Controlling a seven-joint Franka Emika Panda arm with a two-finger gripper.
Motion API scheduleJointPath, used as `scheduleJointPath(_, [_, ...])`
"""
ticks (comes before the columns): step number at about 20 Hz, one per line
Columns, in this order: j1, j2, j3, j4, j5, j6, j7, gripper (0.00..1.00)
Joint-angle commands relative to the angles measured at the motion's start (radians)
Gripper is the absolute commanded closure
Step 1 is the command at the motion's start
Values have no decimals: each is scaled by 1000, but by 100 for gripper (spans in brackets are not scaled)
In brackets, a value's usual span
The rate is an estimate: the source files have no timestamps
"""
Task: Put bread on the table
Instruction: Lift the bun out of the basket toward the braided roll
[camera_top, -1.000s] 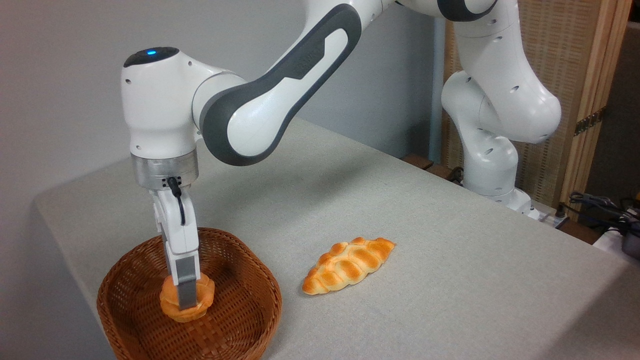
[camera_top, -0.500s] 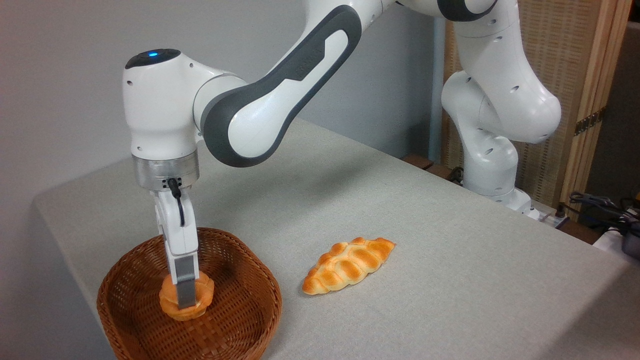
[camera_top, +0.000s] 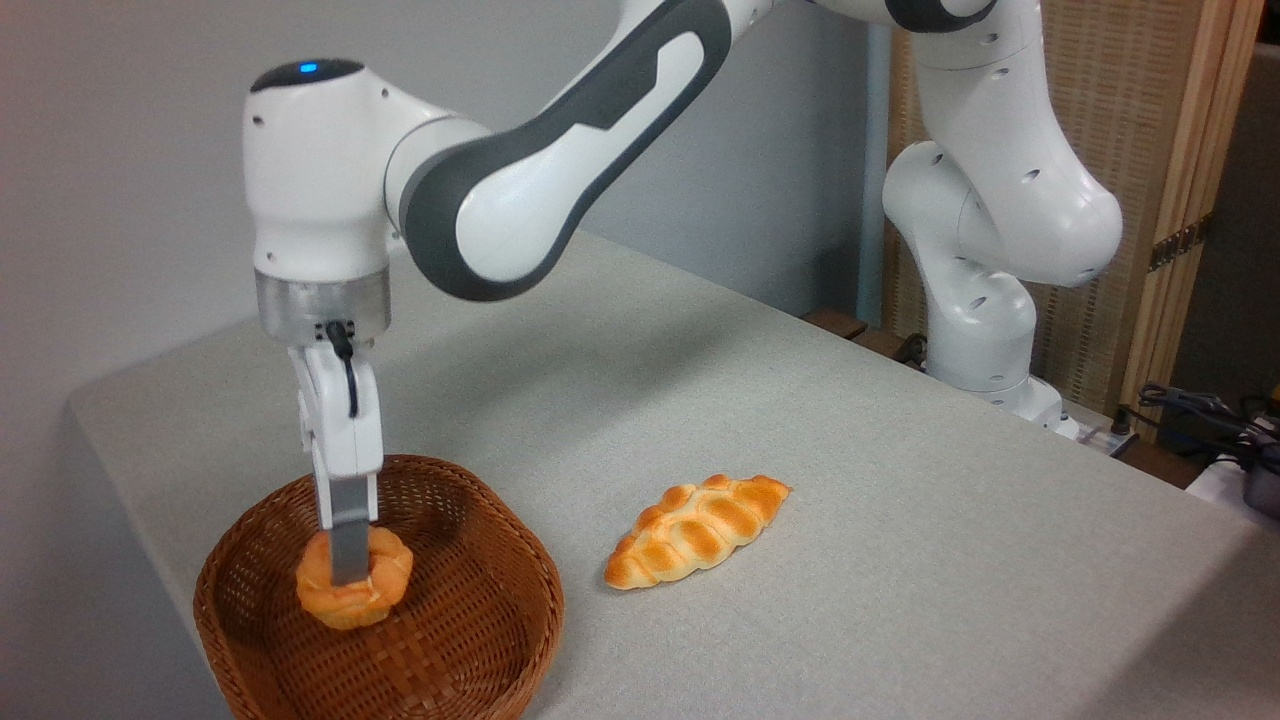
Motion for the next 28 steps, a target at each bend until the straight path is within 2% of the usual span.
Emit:
scheduleJointPath(1, [2, -55, 0, -12, -41, -19, -2, 77])
scheduleJointPath(5, [2, -92, 6, -12, -55, -76, -1, 77])
scheduleJointPath(8, [4, -139, 9, -12, -85, -161, -1, 78])
scheduleJointPath(13, [0, -228, 9, -15, -87, -344, 1, 78])
scheduleJointPath(14, [-9, -250, 9, -21, -87, -397, 2, 77])
scheduleJointPath(16, [-62, -267, 11, -50, -72, -483, 13, 74])
scheduleJointPath(17, [-84, -271, 11, -71, -63, -488, 10, 71])
scheduleJointPath(18, [-125, -282, 11, -109, -50, -491, 4, 67])
scheduleJointPath(20, [-165, -294, 11, -165, -44, -495, -1, 67])
scheduleJointPath(21, [-180, -291, 9, -182, -44, -490, -1, 61])
scheduleJointPath(22, [-199, -284, 9, -194, -43, -484, -1, 48])
scheduleJointPath(24, [-204, -271, 9, -214, -41, -467, 1, 24])
scheduleJointPath(25, [-204, -265, 9, -223, -41, -456, 2, 20])
scheduleJointPath(28, [-204, -241, 8, -225, -38, -436, 8, 0])
